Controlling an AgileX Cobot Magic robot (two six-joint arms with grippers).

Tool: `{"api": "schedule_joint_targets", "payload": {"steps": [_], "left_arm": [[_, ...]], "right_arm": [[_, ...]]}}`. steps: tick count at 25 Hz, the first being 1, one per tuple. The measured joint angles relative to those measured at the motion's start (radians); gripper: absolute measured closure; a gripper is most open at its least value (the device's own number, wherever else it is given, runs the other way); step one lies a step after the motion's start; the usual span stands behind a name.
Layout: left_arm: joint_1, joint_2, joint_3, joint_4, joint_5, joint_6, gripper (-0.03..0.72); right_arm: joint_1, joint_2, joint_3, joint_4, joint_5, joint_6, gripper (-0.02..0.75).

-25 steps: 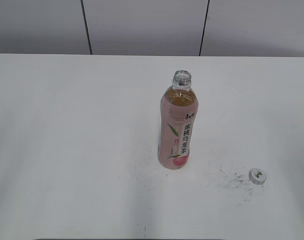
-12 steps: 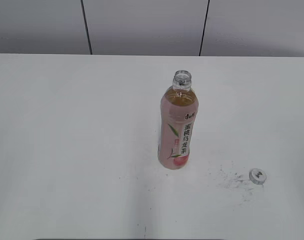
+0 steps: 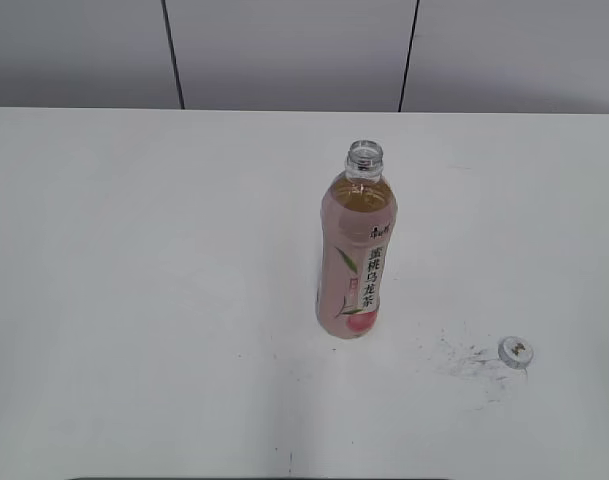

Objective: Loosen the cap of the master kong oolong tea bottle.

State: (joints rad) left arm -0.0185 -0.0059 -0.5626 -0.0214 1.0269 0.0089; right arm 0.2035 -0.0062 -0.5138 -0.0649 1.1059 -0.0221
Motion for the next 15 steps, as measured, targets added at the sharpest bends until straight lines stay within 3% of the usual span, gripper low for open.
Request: {"api": "schedule_joint_targets", "payload": {"steps": [15], "left_arm": [[0.000,-0.001,0.000,0.001,-0.001,0.001,0.345]], "right_arm": [[0.000,0.000,0.001,0.017,-0.001,-0.016,0.219]]}}
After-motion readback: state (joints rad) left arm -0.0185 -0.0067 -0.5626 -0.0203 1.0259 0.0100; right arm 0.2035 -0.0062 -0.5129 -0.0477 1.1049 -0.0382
